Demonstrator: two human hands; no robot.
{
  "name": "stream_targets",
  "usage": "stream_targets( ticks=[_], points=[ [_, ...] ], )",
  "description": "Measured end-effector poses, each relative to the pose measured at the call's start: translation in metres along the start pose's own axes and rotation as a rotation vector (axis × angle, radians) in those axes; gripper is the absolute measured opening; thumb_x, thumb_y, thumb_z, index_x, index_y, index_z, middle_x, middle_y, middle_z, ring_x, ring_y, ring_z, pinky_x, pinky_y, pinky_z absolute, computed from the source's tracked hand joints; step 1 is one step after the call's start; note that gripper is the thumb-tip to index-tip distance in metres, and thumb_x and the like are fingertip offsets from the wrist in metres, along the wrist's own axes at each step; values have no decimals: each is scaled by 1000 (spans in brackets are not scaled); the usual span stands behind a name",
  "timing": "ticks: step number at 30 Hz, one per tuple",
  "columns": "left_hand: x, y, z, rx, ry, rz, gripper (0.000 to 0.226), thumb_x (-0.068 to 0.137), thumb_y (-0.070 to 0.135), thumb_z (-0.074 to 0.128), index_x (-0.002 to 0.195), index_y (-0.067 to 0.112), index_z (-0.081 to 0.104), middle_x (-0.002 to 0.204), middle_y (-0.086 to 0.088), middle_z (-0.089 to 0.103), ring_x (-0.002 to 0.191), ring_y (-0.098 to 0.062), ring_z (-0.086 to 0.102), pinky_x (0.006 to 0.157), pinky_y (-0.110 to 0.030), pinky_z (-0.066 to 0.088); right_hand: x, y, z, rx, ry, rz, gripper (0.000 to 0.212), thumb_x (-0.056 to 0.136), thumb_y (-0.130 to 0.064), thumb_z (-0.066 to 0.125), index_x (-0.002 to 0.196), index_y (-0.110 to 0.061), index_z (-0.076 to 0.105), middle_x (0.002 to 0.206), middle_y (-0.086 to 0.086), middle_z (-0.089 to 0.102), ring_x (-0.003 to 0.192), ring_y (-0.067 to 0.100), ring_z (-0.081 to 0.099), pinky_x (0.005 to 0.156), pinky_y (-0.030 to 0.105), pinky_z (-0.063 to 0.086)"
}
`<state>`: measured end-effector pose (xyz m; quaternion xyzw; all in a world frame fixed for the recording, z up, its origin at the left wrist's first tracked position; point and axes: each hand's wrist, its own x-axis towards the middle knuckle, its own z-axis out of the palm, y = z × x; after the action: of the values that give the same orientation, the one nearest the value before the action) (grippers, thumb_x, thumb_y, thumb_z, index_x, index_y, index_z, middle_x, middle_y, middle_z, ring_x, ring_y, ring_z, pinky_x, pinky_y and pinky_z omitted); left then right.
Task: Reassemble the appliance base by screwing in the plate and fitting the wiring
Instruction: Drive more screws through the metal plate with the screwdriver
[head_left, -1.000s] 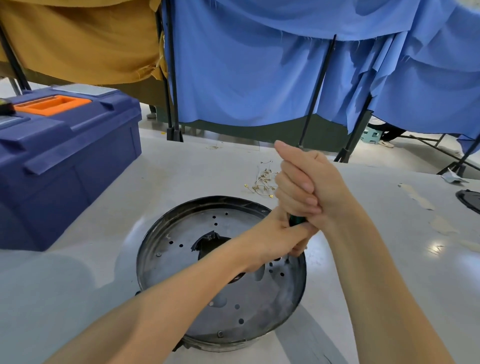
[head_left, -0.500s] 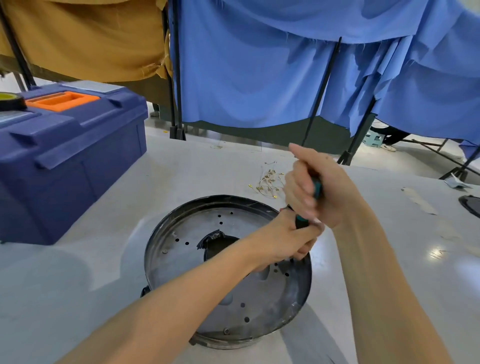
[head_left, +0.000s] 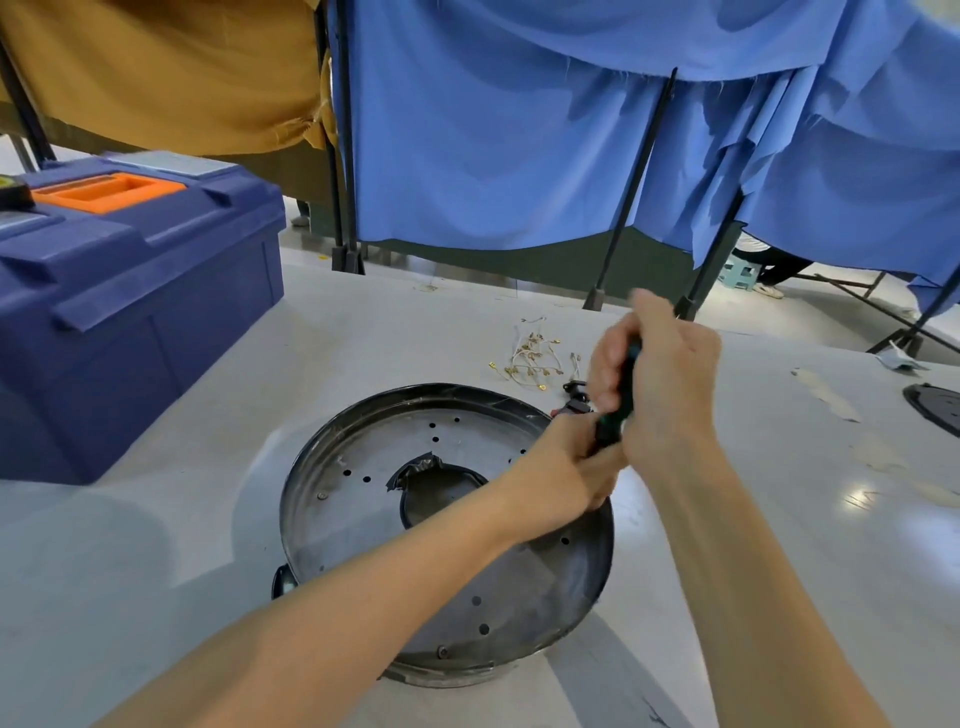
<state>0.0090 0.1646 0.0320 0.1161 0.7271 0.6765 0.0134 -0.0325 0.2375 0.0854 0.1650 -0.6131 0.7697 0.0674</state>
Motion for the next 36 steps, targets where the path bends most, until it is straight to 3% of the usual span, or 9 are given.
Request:
stream_targets(
  ticks=[3,6,13,16,22,24,32,34,36],
  points=[
    [-1,0,-5,-45,-57,-17,31,104,11,40,74,14,32,58,-1,22,45,-8,18,43,-19,18,15,-17,-9,130,-495,282,58,91,-36,48,41,-8,45,39,9,41,32,22,37,39,22,35],
    [1,-4,-8,-51,-84,-43,36,104,13,42,70,18,30,53,2,25,42,-5,21,42,-16,21,21,-15,-9,238,-592,271,67,99,-26,42,33,-13,37,29,1,29,24,15,17,32,14,14],
    [2,-9,2,159,97,132,9,90,9,49,87,18,48,43,1,49,38,-16,47,47,-24,38,2,3,4,-60,243,-155,68,104,-27,38,37,-12,37,32,2,33,26,17,28,37,19,25],
    [1,-9,7,229,64,134,7,78,11,39,72,14,40,46,7,42,45,-23,40,50,-27,33,-5,9,10,-201,385,-248,69,101,-30,36,33,-16,40,32,0,37,29,20,37,42,23,31],
    [-2,-1,-9,137,-69,95,48,103,12,39,55,7,42,44,-11,48,41,-23,43,55,-28,45,22,-15,-13,144,-557,261,66,98,-36,48,37,-13,37,31,4,32,25,18,24,33,19,25],
    [-1,-1,-9,106,-86,83,42,102,12,40,61,6,44,45,-11,48,40,-21,44,55,-28,45,24,-14,-14,236,-612,271,68,100,-28,43,35,-14,34,28,-1,26,23,14,15,30,13,16],
    [1,-11,-2,159,-23,114,17,95,30,47,91,15,53,42,5,48,44,-16,50,54,-27,42,4,6,1,-154,335,-167,73,103,-26,35,31,-15,40,31,-1,35,26,18,32,40,20,29],
    [3,-10,1,208,-34,90,19,92,28,44,80,14,45,41,7,43,41,-16,44,54,-29,39,0,7,-2,-192,356,-203,71,102,-28,35,32,-14,41,31,-1,37,27,19,36,40,22,32],
    [4,-8,-5,151,-48,64,25,100,15,42,76,13,41,43,1,42,40,-16,43,52,-27,40,5,2,-6,-176,139,-124,66,99,-27,43,35,-14,42,32,3,38,28,21,35,38,23,31]
  ],
)
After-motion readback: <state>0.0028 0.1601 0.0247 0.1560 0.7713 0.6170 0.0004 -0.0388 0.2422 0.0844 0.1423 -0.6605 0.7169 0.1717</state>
